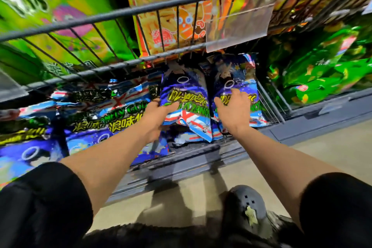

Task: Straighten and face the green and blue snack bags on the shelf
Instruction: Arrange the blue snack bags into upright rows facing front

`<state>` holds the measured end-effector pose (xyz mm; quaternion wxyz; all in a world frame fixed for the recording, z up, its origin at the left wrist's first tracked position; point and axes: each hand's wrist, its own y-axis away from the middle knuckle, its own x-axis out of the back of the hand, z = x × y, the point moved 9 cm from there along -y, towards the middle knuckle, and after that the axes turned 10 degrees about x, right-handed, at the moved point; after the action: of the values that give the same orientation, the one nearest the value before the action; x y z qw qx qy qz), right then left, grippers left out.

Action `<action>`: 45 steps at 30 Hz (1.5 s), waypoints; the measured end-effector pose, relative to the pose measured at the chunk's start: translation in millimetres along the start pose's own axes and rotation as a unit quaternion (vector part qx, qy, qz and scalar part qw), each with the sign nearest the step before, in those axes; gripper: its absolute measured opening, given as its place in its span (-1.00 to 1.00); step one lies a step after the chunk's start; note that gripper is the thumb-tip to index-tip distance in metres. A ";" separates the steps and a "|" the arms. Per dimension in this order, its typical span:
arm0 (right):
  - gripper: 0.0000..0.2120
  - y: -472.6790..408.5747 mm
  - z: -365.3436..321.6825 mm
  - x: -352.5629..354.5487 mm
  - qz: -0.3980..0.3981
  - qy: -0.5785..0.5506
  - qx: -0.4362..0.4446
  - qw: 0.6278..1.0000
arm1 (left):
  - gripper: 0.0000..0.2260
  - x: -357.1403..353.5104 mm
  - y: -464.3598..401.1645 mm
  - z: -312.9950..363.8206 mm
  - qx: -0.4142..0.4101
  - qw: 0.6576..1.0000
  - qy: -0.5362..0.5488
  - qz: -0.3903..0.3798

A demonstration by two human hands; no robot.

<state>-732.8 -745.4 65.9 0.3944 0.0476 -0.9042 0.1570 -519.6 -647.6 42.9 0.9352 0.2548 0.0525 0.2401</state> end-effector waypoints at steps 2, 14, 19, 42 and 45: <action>-0.49 5.7 -21.7 8.7 0.010 -0.045 0.034 0.998 | -0.88 7.0 17.2 4.0 0.022 0.997 -0.023 -0.067; 0.06 83.6 -151.3 -1.0 -0.284 0.235 0.367 0.854 | -0.52 48.5 122.6 39.4 -0.086 0.899 -0.424 -0.075; -0.28 103.5 -158.2 8.9 -0.271 0.180 0.311 0.893 | -0.41 43.8 152.3 51.6 -0.176 0.899 -0.396 -0.058; -0.75 95.3 -155.3 27.1 -0.005 -0.032 0.119 0.992 | -0.66 87.7 121.1 -9.2 -0.034 0.999 -0.011 -0.023; -0.62 100.4 -140.2 10.6 -0.038 -0.059 0.085 0.994 | -0.66 84.2 117.6 -16.7 -0.043 0.999 0.014 -0.030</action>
<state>-663.1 -604.9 138.5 0.3403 0.1244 -0.9070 0.2148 -498.9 -511.2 89.5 0.9513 0.2091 0.0630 0.2177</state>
